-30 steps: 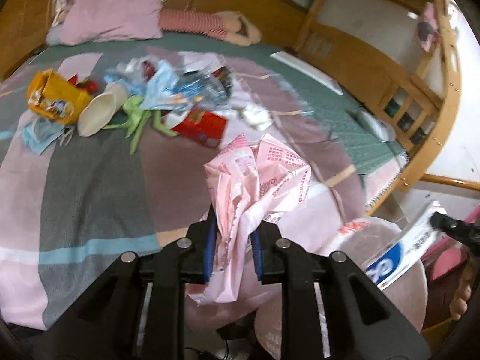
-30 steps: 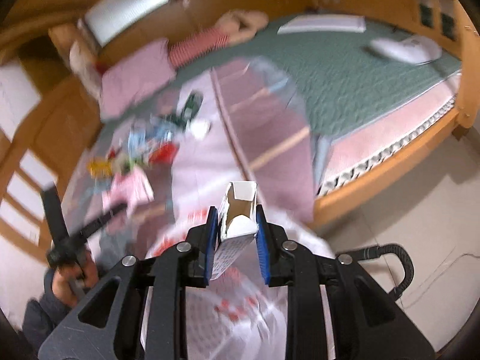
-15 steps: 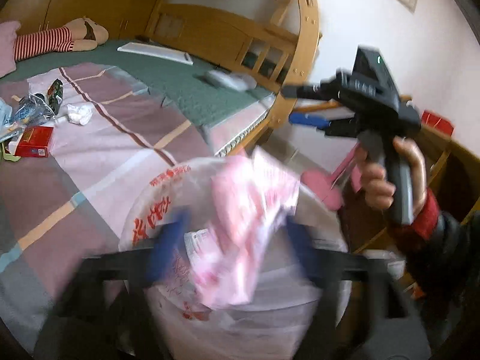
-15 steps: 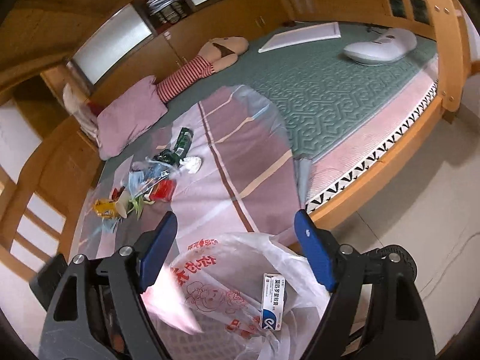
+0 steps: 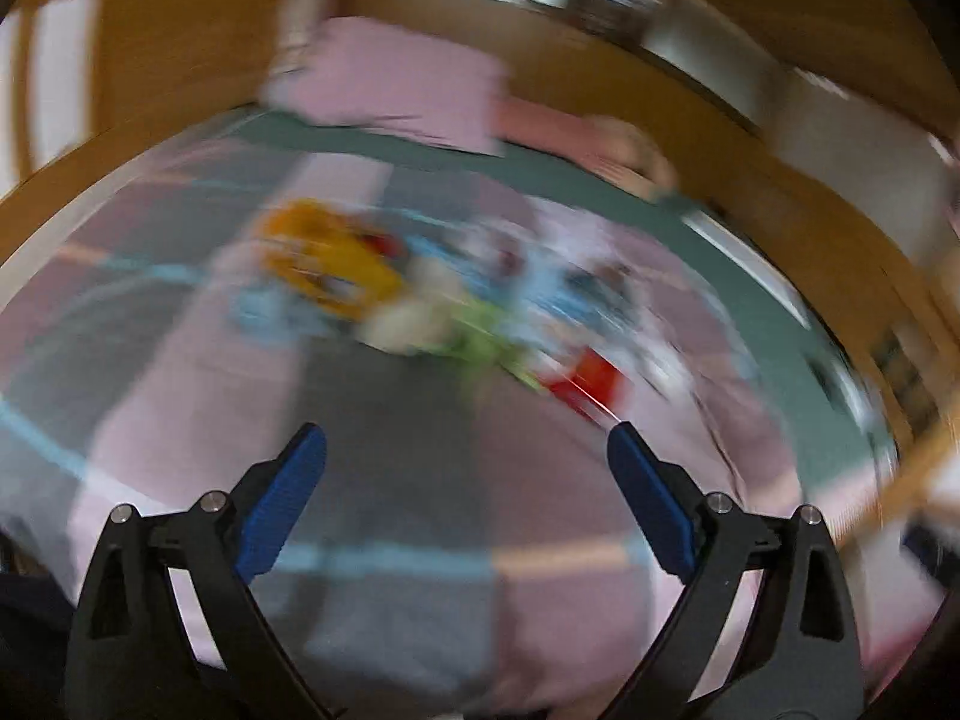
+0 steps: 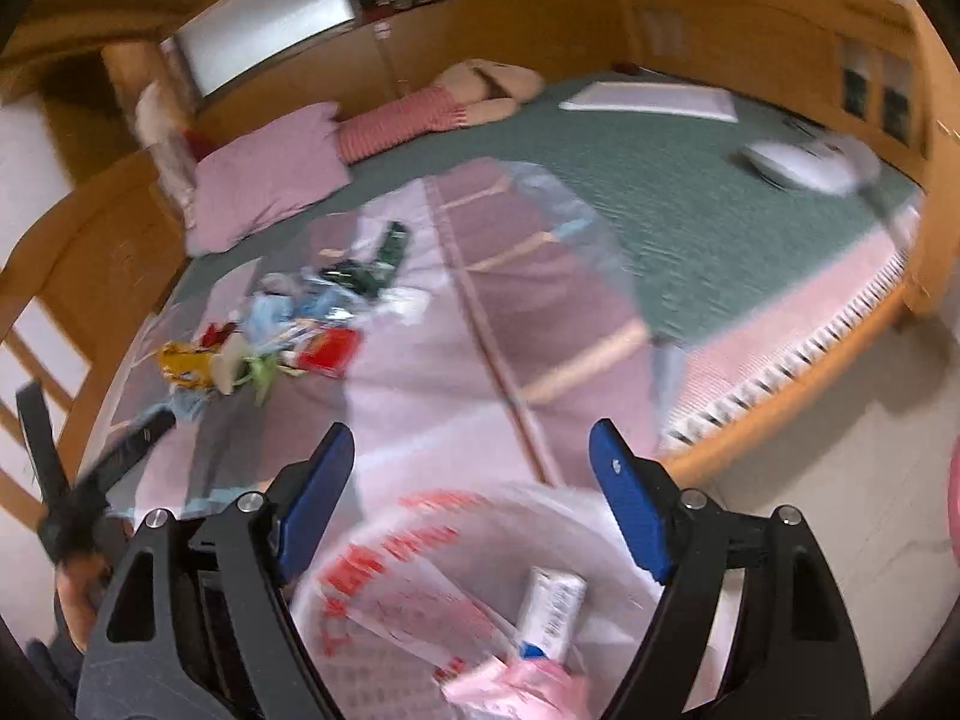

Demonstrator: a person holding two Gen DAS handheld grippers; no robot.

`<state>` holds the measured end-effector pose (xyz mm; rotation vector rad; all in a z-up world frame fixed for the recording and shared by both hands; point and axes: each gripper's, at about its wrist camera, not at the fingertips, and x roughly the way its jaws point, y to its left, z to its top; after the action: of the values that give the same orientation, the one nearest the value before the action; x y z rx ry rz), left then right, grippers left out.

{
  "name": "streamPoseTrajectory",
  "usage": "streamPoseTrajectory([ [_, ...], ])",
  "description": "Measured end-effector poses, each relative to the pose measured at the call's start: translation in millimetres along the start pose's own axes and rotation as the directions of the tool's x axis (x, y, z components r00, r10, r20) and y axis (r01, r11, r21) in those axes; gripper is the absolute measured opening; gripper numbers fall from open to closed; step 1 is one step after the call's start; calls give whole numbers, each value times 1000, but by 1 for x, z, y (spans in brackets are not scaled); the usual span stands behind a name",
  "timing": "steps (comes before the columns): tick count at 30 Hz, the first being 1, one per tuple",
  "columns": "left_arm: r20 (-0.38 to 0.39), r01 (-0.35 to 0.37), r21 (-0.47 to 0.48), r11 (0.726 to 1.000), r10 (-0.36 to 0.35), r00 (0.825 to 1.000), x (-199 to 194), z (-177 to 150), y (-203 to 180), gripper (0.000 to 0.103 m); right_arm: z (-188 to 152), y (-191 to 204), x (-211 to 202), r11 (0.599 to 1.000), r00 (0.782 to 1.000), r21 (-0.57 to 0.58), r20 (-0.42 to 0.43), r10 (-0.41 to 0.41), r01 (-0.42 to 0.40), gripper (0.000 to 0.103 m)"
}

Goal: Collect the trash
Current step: 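Carry both items to the white trash bag and open both tools, then grasp the clear plastic bag on the bed with the right tool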

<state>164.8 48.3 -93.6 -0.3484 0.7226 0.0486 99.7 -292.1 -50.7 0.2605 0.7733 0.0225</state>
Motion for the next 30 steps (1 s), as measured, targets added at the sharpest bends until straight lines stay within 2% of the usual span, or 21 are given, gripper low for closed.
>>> streamPoseTrajectory([
  [3,-7,-69,-115,991,69,998,10,25,42,94,22,45,41,996,995,-20,-33,90,-90,82],
  [5,-23,-178,-181,967,177,984,17,21,67,94,34,77,69,991,991,-50,-55,123,-126,82],
  [7,-72,-242,-221,945,232,970,22,9,86,94,46,113,106,982,981,-68,-94,171,-178,82],
  [9,-138,-268,-245,932,241,961,30,6,97,94,56,143,139,979,973,-51,-131,191,-199,82],
  [13,-141,-320,-292,901,290,947,25,6,112,94,70,203,202,972,953,-13,-203,226,-234,82],
  [17,-153,-326,-339,882,290,945,28,0,122,94,66,245,250,988,956,-64,-267,120,-142,82],
  [20,-151,-330,-364,871,295,944,31,-5,133,94,56,256,279,990,940,-71,-329,93,-123,82],
  [22,-143,-344,-366,865,313,939,29,-5,137,94,51,256,286,988,932,-58,-345,113,-141,73],
  [23,-141,-346,-369,863,316,938,29,-5,138,94,49,256,286,986,928,-56,-352,126,-155,52],
  [24,-140,-344,-373,862,315,939,30,-6,140,94,47,255,286,983,918,-53,-368,145,-176,44],
  [26,-144,-345,-376,860,314,939,30,-5,144,94,44,254,280,978,912,-60,-375,165,-201,35],
  [30,-142,-343,-397,851,312,939,29,-6,149,94,38,243,258,964,897,-78,-393,204,-254,32],
])
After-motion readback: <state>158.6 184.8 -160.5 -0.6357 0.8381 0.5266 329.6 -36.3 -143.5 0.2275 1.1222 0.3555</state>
